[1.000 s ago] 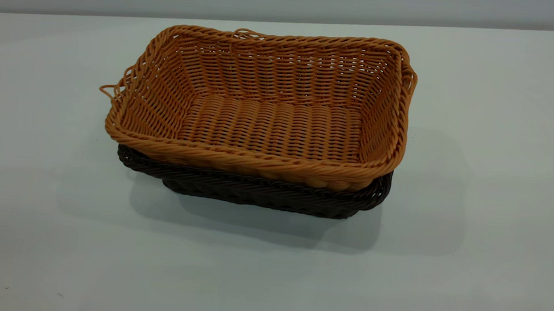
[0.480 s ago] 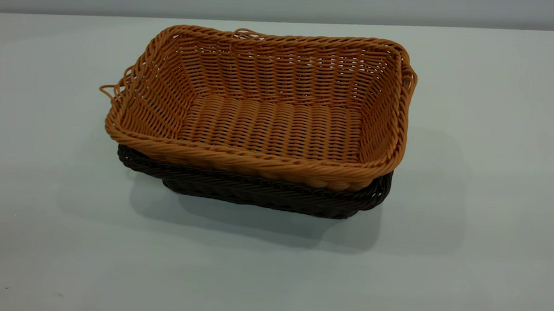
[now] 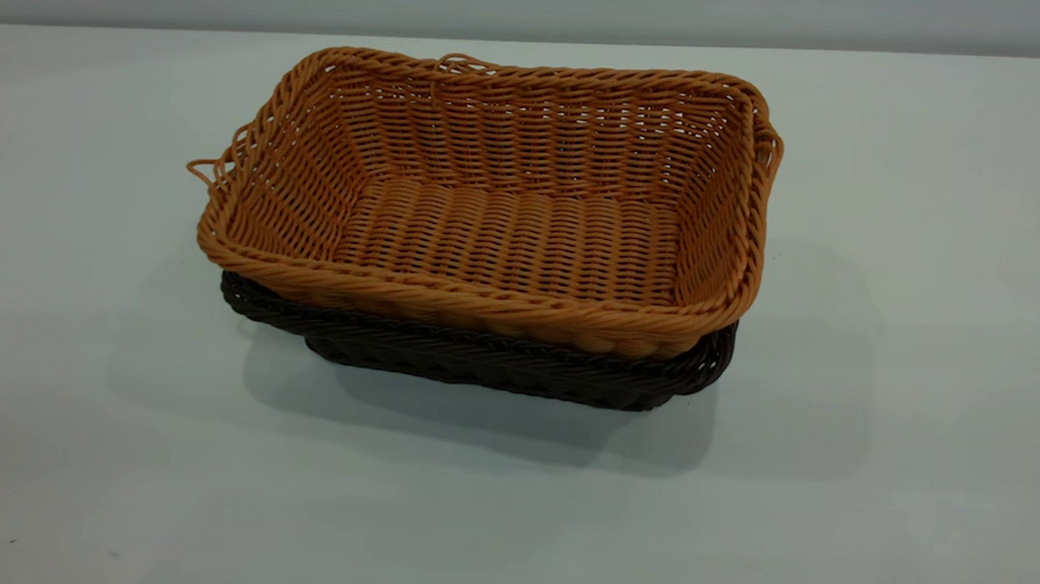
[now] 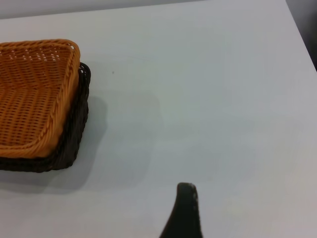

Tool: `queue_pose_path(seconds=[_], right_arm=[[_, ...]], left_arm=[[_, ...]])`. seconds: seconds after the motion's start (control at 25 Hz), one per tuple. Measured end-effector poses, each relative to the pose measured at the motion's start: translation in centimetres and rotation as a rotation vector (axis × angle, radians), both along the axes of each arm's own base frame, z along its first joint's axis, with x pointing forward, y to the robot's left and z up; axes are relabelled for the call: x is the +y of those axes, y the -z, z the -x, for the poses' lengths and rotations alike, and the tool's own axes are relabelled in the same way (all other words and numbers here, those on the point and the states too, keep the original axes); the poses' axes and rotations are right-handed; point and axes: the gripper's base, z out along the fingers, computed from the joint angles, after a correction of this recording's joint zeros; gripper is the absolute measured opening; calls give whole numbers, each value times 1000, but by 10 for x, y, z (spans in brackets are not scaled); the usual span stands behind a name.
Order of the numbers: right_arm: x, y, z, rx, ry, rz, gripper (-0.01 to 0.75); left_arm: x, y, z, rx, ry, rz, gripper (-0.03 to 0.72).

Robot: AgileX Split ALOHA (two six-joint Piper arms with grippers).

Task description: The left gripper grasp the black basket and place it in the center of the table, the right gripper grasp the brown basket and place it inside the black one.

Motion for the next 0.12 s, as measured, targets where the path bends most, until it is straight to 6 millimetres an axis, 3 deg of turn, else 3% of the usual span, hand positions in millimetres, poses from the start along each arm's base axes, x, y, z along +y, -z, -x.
queue_pose_path(seconds=[0.12], right_arm=[[0, 0, 0, 0, 0, 0, 586]], left_arm=[[0, 0, 0, 0, 0, 0, 510]])
